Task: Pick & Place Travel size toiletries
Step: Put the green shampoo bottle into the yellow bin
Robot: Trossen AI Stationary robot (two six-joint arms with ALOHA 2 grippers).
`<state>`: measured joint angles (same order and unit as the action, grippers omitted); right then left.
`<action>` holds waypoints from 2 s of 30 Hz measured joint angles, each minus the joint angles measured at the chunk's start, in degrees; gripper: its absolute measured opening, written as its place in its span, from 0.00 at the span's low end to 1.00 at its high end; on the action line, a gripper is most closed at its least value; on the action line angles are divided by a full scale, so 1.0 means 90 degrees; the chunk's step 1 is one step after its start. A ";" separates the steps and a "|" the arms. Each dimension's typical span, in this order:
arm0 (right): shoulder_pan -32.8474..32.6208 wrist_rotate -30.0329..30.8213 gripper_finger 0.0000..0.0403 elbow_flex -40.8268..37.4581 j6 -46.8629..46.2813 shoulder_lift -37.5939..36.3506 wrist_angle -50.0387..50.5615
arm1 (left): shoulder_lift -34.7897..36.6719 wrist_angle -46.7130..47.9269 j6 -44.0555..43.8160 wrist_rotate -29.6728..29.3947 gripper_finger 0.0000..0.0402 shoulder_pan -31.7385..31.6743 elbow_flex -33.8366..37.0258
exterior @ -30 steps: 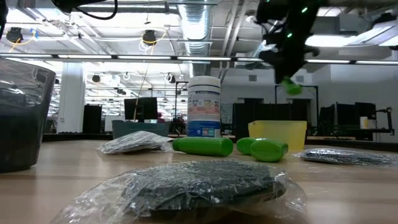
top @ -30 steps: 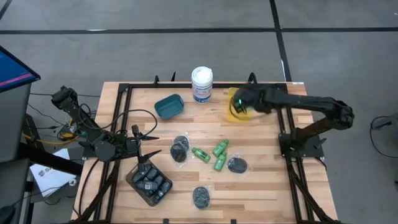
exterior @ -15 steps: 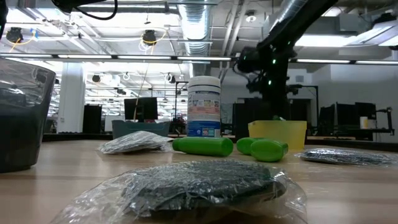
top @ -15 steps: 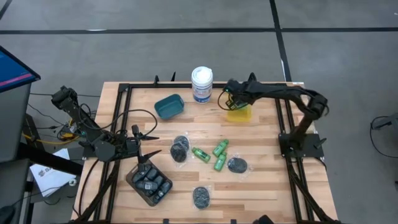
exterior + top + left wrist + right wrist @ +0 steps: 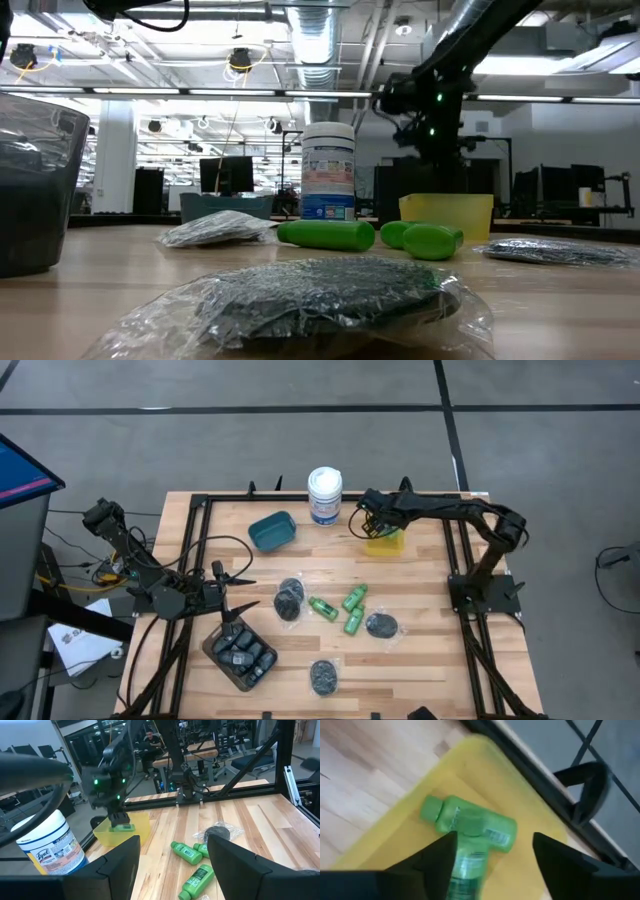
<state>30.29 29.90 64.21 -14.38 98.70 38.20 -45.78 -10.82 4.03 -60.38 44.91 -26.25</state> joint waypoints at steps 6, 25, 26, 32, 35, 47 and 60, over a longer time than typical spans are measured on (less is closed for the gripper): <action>-0.0699 -0.0423 0.72 0.0002 0.0077 -0.1048 0.0093 | 0.0000 -0.0004 0.0002 0.0000 0.56 0.0001 0.0001; -0.4457 -0.1625 0.72 0.0002 0.1791 -0.0280 -0.1131 | -0.0002 -0.0017 -0.0044 0.0005 0.56 0.0000 0.0001; -0.4433 -0.1753 0.72 0.0002 0.1801 -0.0125 -0.1211 | -0.0002 -0.0016 -0.0046 0.0005 0.56 0.0001 0.0001; -0.4307 -0.2172 0.72 -0.0001 0.1852 0.0497 -0.2570 | 0.0000 -0.0020 -0.0082 0.0004 0.56 0.0001 0.0001; -0.4307 -0.2172 0.72 0.0015 0.1487 0.0635 -0.3219 | 0.0000 -0.0020 -0.0283 0.0005 0.56 0.0000 0.0001; -0.4701 -0.1136 0.72 0.0009 0.0060 0.0752 -0.3606 | 0.0000 -0.0020 -0.0338 0.0015 0.56 0.0002 0.0001; -0.4867 -0.1040 0.72 0.0036 -0.0547 0.1902 -0.4112 | 0.0000 -0.0040 -0.0386 -0.0005 0.56 0.0002 0.0001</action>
<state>-13.51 20.54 64.53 -19.30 115.81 1.20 -45.78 -11.18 0.56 -60.42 44.93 -26.24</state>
